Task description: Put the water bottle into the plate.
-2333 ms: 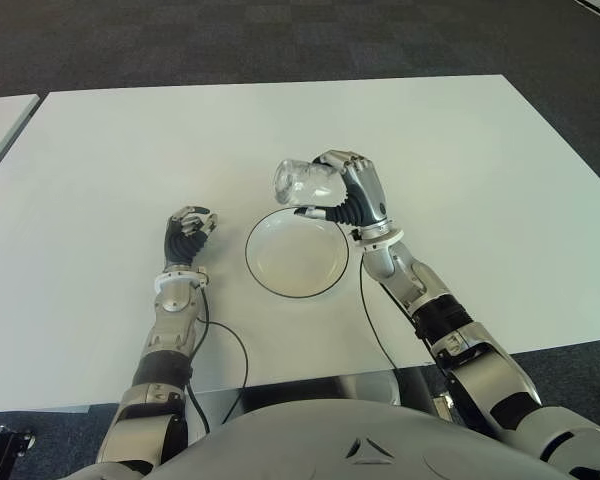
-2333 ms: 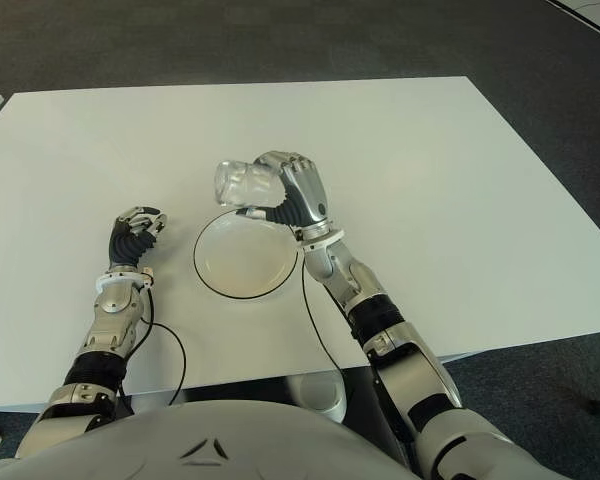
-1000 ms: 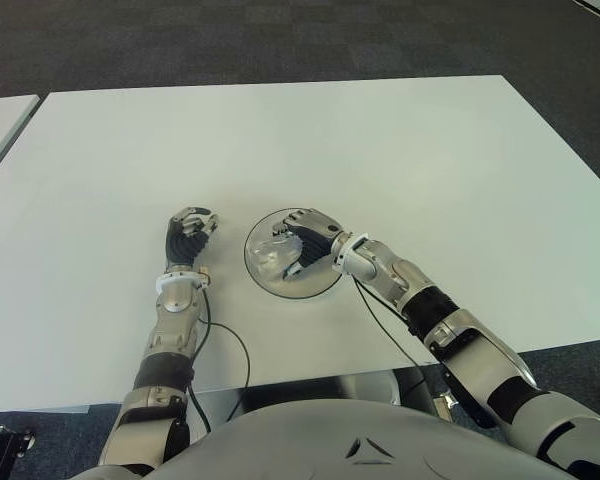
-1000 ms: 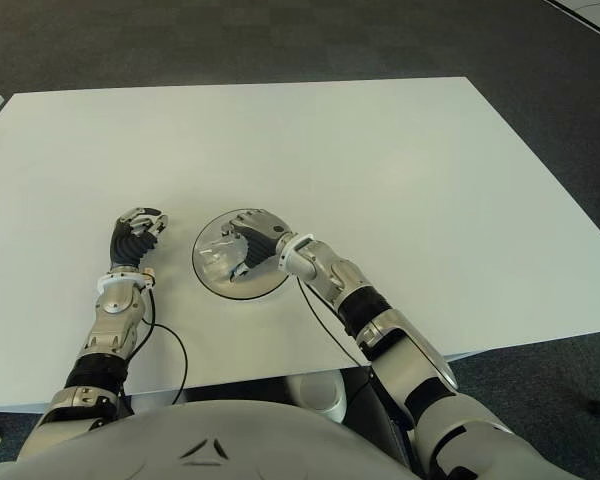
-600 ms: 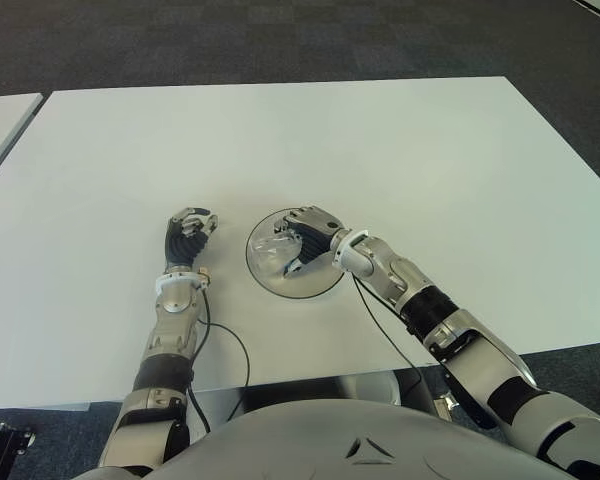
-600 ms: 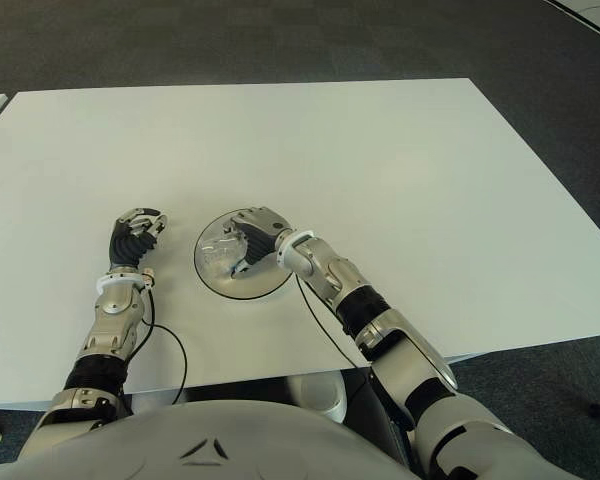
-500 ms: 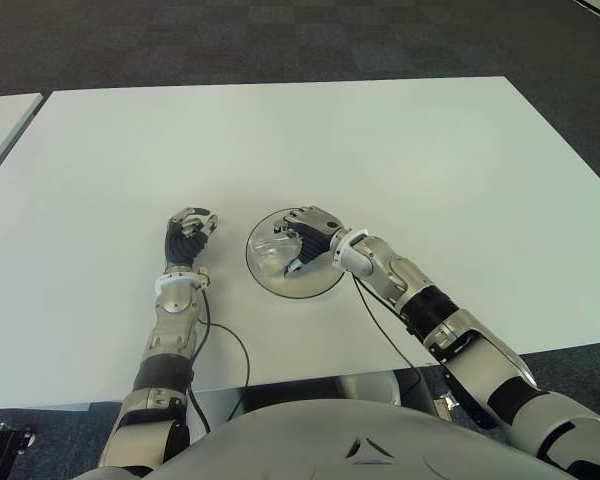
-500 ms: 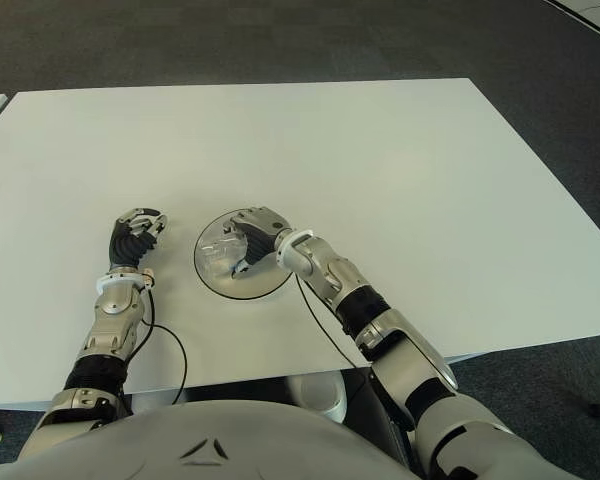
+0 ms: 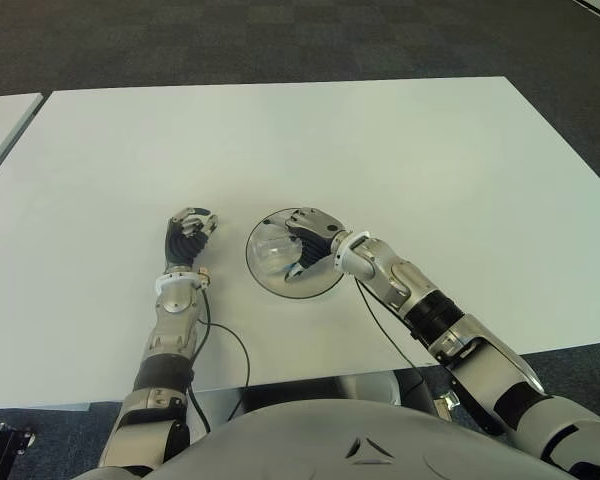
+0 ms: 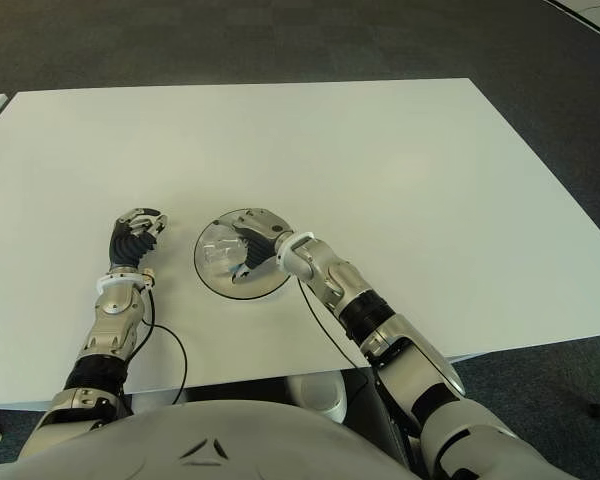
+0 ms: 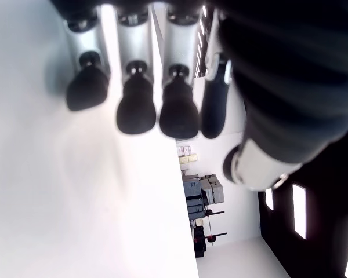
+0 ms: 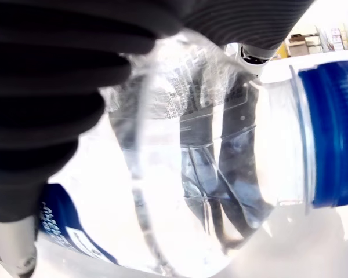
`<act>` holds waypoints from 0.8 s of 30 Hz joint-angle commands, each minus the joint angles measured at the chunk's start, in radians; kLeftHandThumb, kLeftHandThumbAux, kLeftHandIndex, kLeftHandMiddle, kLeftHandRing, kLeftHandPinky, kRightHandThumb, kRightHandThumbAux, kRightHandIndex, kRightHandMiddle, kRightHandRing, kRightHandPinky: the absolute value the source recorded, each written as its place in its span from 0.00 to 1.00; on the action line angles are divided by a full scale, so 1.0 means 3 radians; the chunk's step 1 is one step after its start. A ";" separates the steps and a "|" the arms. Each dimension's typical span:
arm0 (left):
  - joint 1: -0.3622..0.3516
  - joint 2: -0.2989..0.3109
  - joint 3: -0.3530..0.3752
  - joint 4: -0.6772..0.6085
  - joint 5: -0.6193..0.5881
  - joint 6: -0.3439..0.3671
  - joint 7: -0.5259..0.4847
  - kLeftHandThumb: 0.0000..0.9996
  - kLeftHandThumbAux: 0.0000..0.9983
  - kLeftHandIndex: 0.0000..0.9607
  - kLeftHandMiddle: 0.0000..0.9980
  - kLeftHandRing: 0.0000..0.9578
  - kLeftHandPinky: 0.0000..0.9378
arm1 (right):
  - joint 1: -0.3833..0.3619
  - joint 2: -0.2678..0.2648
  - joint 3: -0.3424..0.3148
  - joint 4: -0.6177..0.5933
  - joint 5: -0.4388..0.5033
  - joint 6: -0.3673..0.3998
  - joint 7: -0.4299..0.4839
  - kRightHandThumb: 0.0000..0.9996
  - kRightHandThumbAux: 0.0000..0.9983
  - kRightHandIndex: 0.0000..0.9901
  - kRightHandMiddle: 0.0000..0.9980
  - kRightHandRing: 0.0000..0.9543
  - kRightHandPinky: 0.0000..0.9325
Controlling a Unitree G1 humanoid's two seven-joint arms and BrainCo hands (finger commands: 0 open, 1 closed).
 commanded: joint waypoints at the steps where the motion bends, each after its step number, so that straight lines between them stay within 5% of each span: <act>1: 0.0007 0.0001 0.0003 0.0103 0.0027 0.0032 0.0030 0.71 0.72 0.46 0.79 0.80 0.83 | 0.0058 -0.0052 0.0033 -0.0015 -0.0094 -0.0104 -0.0208 0.00 0.60 0.00 0.00 0.00 0.00; 24: -0.0040 0.0015 0.0017 0.0219 0.0007 -0.0140 0.0005 0.71 0.72 0.46 0.79 0.80 0.83 | 0.0158 -0.0072 -0.0142 -0.0112 0.0124 -0.0442 -0.0512 0.00 0.43 0.00 0.00 0.00 0.00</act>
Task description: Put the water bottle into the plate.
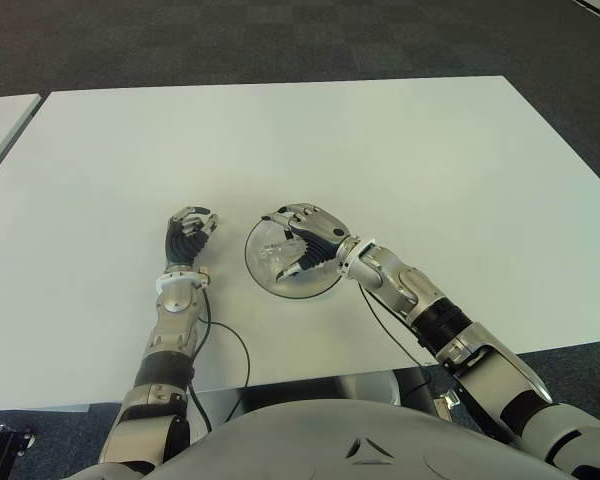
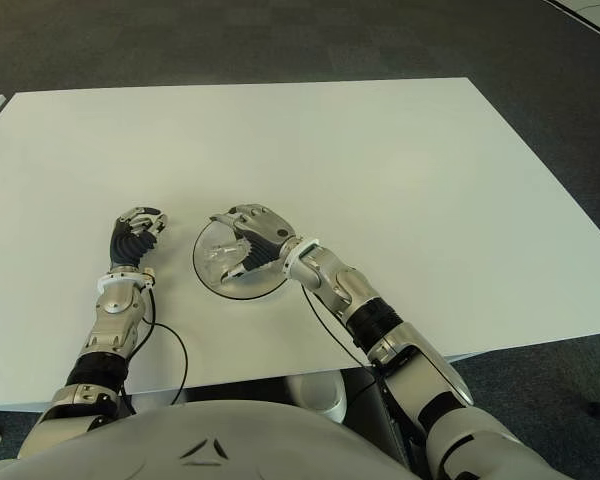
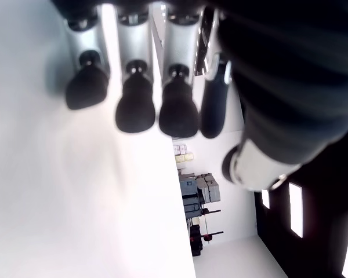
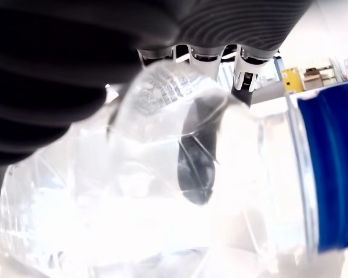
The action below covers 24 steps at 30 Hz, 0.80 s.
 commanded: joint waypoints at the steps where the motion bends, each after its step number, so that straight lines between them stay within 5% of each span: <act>1: 0.0028 0.0006 0.0003 0.0038 0.0010 0.0027 0.0007 0.71 0.72 0.46 0.79 0.80 0.83 | 0.0061 -0.0017 -0.0067 -0.0074 0.0077 -0.0106 -0.0072 0.00 0.43 0.00 0.00 0.00 0.00; 15: 0.0027 0.0015 0.0000 0.0017 0.0031 0.0072 0.0026 0.71 0.72 0.46 0.79 0.81 0.83 | 0.0129 -0.0105 -0.0136 -0.0192 -0.0401 -0.0156 -0.1029 0.00 0.37 0.00 0.00 0.00 0.00; 24: 0.0023 0.0031 -0.0009 0.0020 0.0072 0.0072 0.0060 0.71 0.72 0.46 0.79 0.81 0.83 | 0.0109 -0.0028 -0.0126 0.0078 -0.0778 -0.0059 -0.2194 0.00 0.33 0.00 0.00 0.00 0.00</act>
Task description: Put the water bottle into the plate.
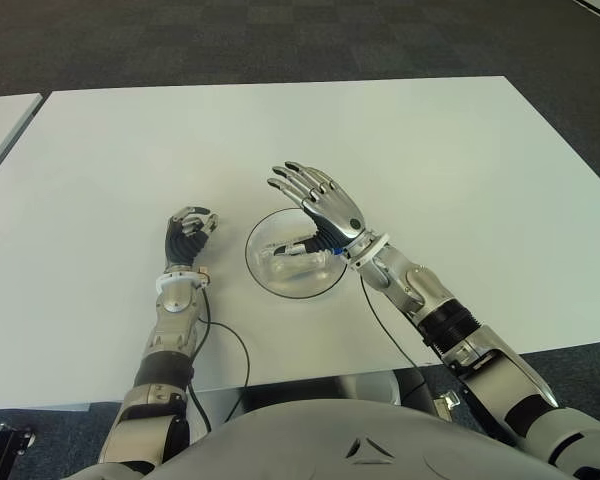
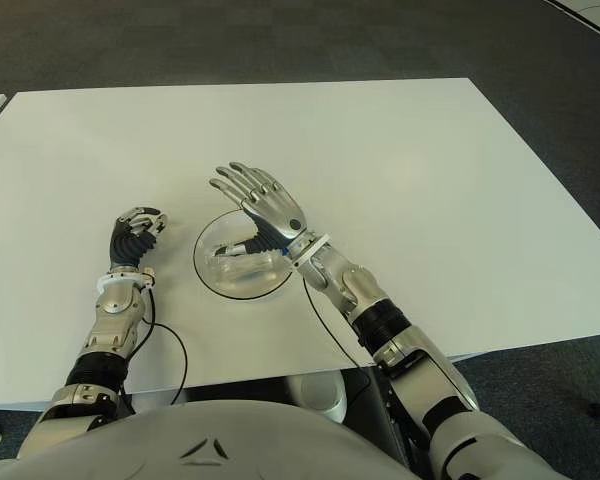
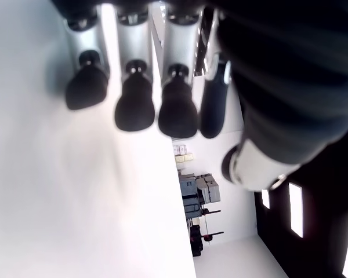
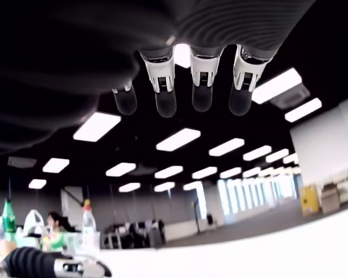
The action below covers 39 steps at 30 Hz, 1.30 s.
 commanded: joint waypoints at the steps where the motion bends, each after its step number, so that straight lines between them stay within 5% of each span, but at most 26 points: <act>1: 0.0022 0.0024 -0.0005 0.0023 0.0059 0.0070 0.0048 0.71 0.72 0.46 0.79 0.81 0.83 | 0.0023 0.0059 0.0009 0.0219 -0.0160 0.0072 -0.0577 0.00 0.32 0.00 0.00 0.00 0.00; 7: 0.0022 0.0028 0.0001 0.0017 0.0055 0.0086 0.0037 0.71 0.72 0.46 0.79 0.81 0.83 | -0.0062 0.0166 -0.0037 0.0528 -0.0147 -0.0040 -0.1383 0.00 0.31 0.00 0.00 0.00 0.00; 14: 0.0015 0.0029 0.0006 0.0031 0.0042 0.0071 0.0029 0.71 0.72 0.46 0.79 0.81 0.83 | -0.0196 0.0168 -0.0119 0.0854 0.0090 -0.0371 -0.1699 0.00 0.36 0.00 0.00 0.00 0.00; 23: 0.0022 0.0024 0.0010 -0.0003 0.0007 0.0074 -0.0001 0.71 0.72 0.46 0.79 0.81 0.83 | -0.0112 0.0198 -0.0458 0.1091 0.1046 -0.1098 -0.1146 0.00 0.45 0.00 0.00 0.00 0.00; 27: 0.0041 0.0019 0.0007 -0.0048 -0.0008 0.0088 -0.0019 0.71 0.72 0.46 0.78 0.81 0.82 | 0.0038 0.0257 -0.0772 0.1342 0.1584 -0.1123 -0.0824 0.00 0.51 0.00 0.00 0.00 0.01; 39: 0.0056 0.0017 -0.0022 -0.0100 0.0006 0.0136 -0.0006 0.71 0.72 0.46 0.78 0.80 0.82 | 0.0121 0.0660 -0.1354 0.1571 0.2347 -0.1153 -0.0398 0.06 0.84 0.05 0.06 0.09 0.22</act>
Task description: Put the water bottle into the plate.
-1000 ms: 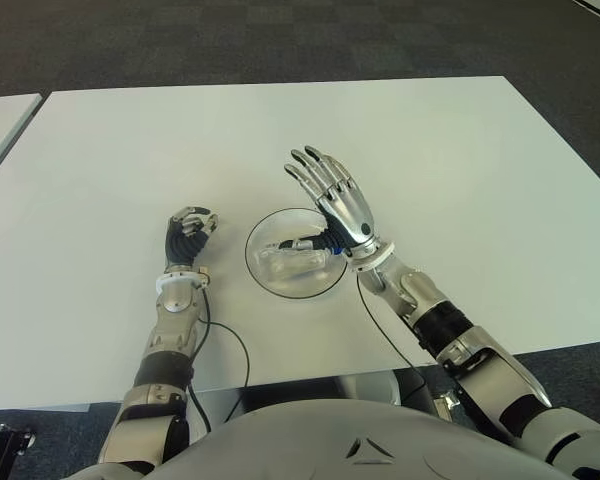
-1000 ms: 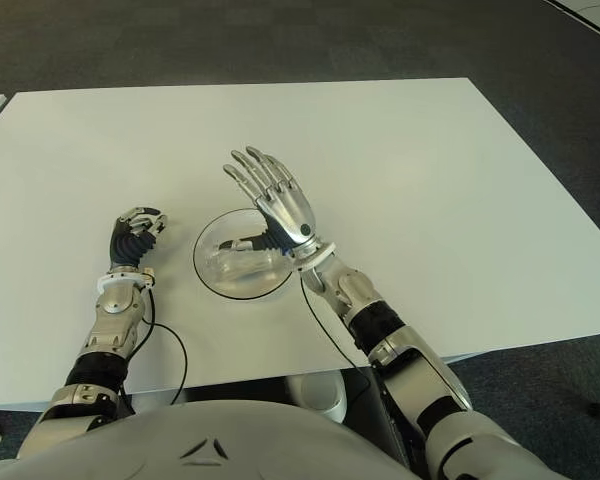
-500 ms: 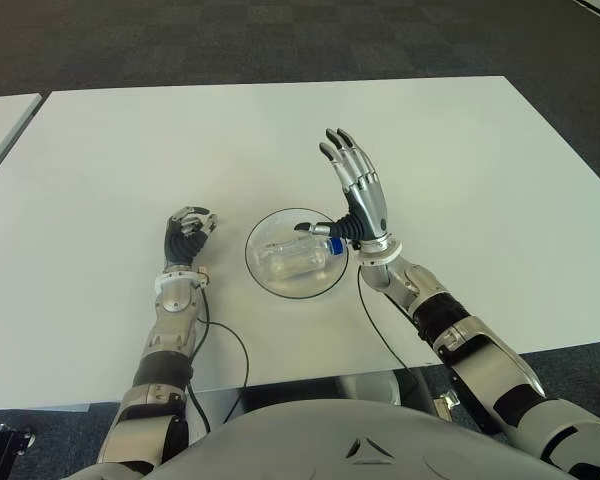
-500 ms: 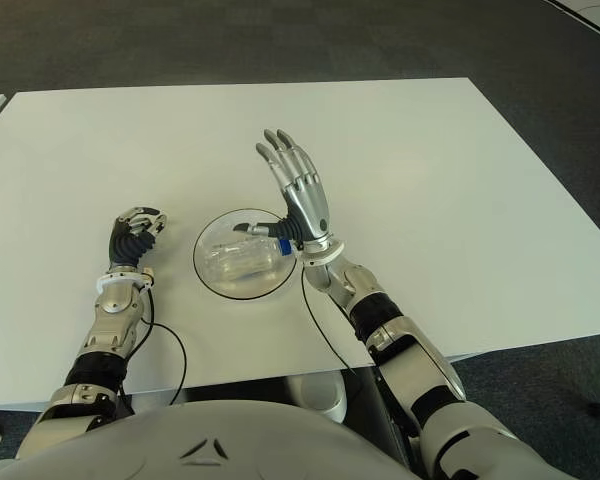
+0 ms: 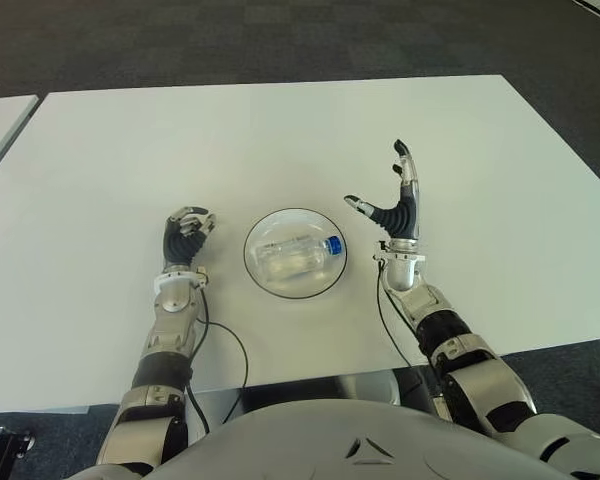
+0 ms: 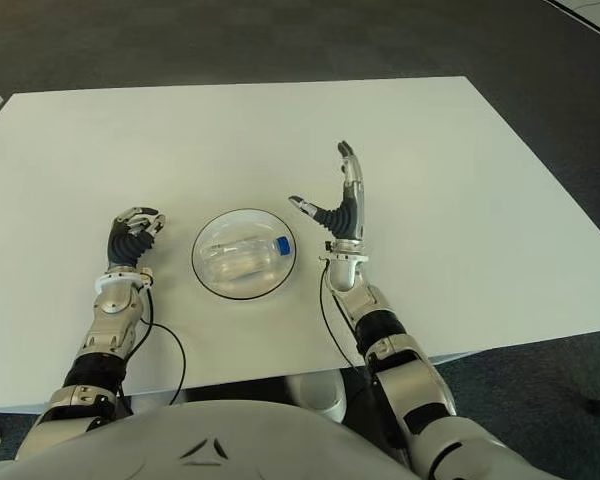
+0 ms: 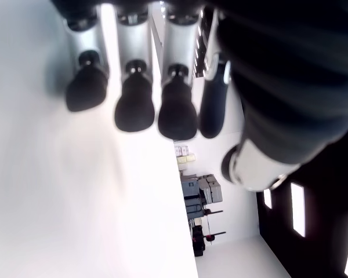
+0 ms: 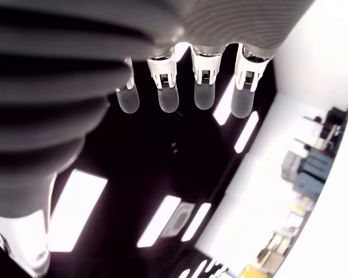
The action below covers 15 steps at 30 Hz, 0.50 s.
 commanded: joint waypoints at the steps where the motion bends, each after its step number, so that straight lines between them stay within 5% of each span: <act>1: 0.0039 0.0005 -0.0010 -0.0015 0.0015 0.0064 -0.0024 0.71 0.72 0.46 0.78 0.80 0.82 | 0.0005 0.0156 -0.0200 0.0164 0.0321 -0.0030 0.0277 0.06 0.85 0.06 0.08 0.11 0.23; 15: 0.0058 -0.0007 -0.0008 -0.0053 -0.0005 0.0110 -0.0035 0.71 0.72 0.46 0.78 0.80 0.82 | -0.0003 0.0271 -0.0716 0.0373 0.0996 -0.0104 0.1146 0.06 0.89 0.28 0.30 0.34 0.43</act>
